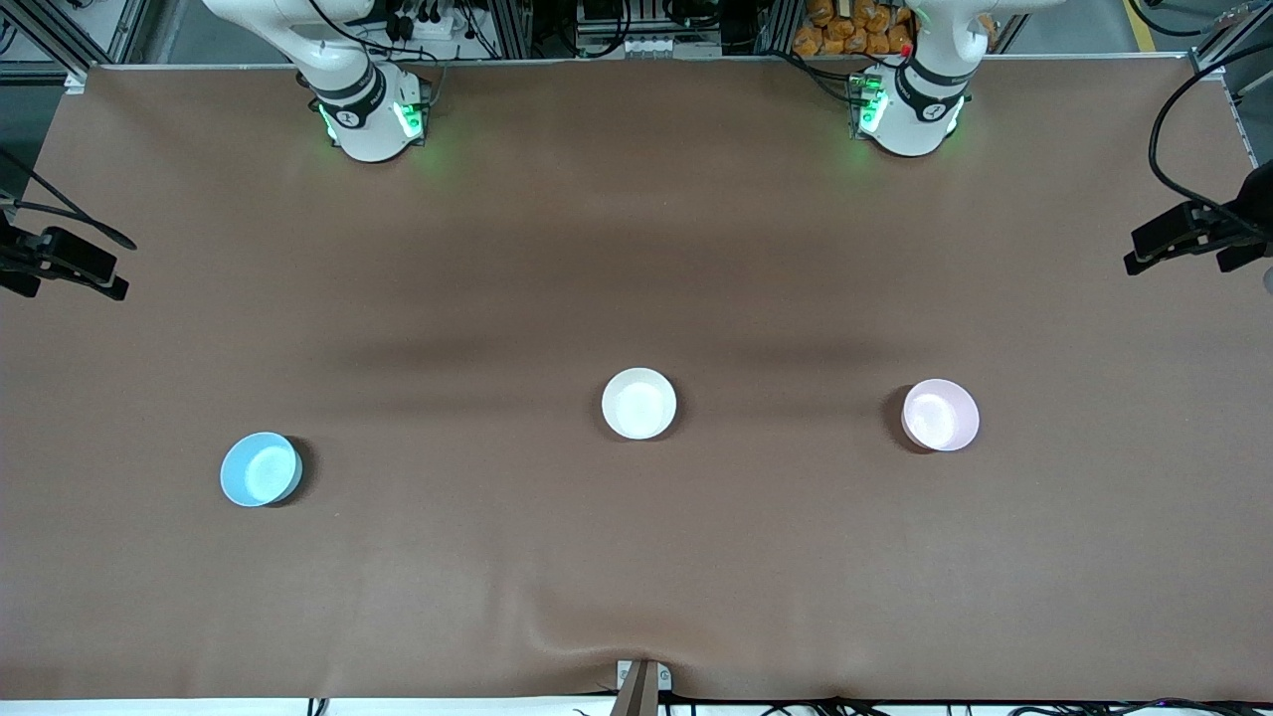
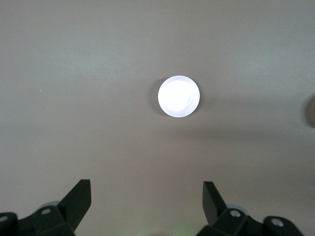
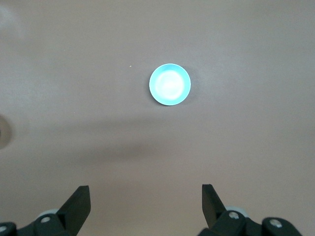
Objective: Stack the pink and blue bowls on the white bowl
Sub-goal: 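Move the left gripper out toward the pink bowl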
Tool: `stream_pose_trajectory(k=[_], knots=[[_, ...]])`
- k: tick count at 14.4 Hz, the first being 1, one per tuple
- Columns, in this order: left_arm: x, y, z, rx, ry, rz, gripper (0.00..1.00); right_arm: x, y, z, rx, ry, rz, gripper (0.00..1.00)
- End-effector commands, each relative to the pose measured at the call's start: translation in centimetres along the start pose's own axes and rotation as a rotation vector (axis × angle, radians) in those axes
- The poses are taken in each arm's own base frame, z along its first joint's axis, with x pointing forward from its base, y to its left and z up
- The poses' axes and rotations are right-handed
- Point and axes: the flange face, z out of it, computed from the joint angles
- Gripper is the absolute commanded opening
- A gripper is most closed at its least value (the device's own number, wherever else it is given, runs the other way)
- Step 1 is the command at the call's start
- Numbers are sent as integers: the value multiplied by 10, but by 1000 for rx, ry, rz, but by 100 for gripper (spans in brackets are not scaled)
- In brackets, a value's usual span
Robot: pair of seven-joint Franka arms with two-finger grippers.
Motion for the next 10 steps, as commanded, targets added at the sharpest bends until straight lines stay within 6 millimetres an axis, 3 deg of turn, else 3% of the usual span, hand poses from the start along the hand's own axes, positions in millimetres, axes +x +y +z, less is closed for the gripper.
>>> stream_pose_trajectory(k=[1, 4, 10], knots=[[25, -5, 41, 25, -62, 17, 100, -2, 2, -4, 0, -2, -4, 100], [49, -1, 79, 66, -75, 31, 100, -2, 2, -4, 0, -2, -4, 100], [72, 6, 198, 69, -15, 64, 100, -2, 2, -4, 0, -4, -4, 100]])
